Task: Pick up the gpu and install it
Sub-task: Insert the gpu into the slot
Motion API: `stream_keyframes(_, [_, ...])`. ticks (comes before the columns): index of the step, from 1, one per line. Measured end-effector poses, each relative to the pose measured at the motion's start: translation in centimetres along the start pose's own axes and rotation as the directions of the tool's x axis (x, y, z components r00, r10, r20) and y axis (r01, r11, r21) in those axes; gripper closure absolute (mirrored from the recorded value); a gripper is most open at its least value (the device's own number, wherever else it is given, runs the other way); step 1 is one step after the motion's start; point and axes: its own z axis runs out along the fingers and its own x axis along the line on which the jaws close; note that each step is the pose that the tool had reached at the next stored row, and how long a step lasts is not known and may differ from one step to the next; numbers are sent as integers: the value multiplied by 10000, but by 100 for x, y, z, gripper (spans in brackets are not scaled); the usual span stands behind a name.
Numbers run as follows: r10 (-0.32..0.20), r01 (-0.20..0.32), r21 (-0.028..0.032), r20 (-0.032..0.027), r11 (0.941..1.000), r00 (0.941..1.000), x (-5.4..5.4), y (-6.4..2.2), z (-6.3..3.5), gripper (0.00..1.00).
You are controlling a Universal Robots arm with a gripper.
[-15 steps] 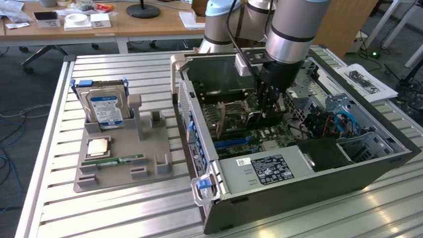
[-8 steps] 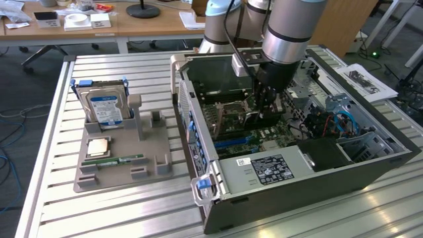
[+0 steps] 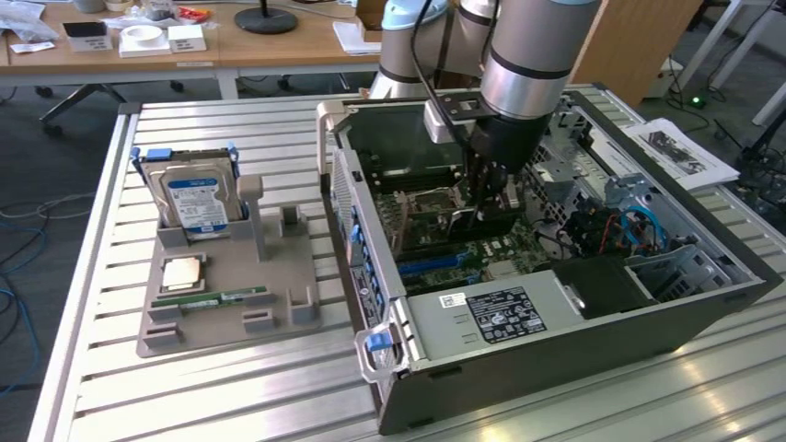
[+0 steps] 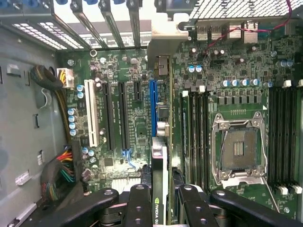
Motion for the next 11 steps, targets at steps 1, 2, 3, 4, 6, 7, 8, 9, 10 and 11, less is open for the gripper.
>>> stream_keyframes(1, [0, 0, 1, 0, 10000, 10000, 1, 8, 0, 73])
stream_keyframes(2, [0, 0, 1, 0, 10000, 10000, 2, 17, -1, 73])
stream_keyframes(3, [0, 0, 2, 0, 10000, 10000, 3, 27, -1, 73])
stream_keyframes(4, [0, 0, 2, 2, 10000, 10000, 3, 37, 0, 73])
stream_keyframes(6, [0, 0, 2, 1, 10000, 10000, 5, 49, 10, 73])
stream_keyframes(7, [0, 0, 2, 0, 10000, 10000, 7, 54, 16, 73])
stream_keyframes(8, [0, 0, 2, 0, 10000, 10000, 8, 59, 22, 73])
stream_keyframes(9, [0, 0, 2, 0, 10000, 10000, 10, 63, 27, 73])
stream_keyframes(10, [0, 0, 2, -1, 10000, 10000, 11, 67, 32, 73])
stream_keyframes(11, [-1, 1, 2, -1, 10000, 10000, 12, 69, 36, 73])
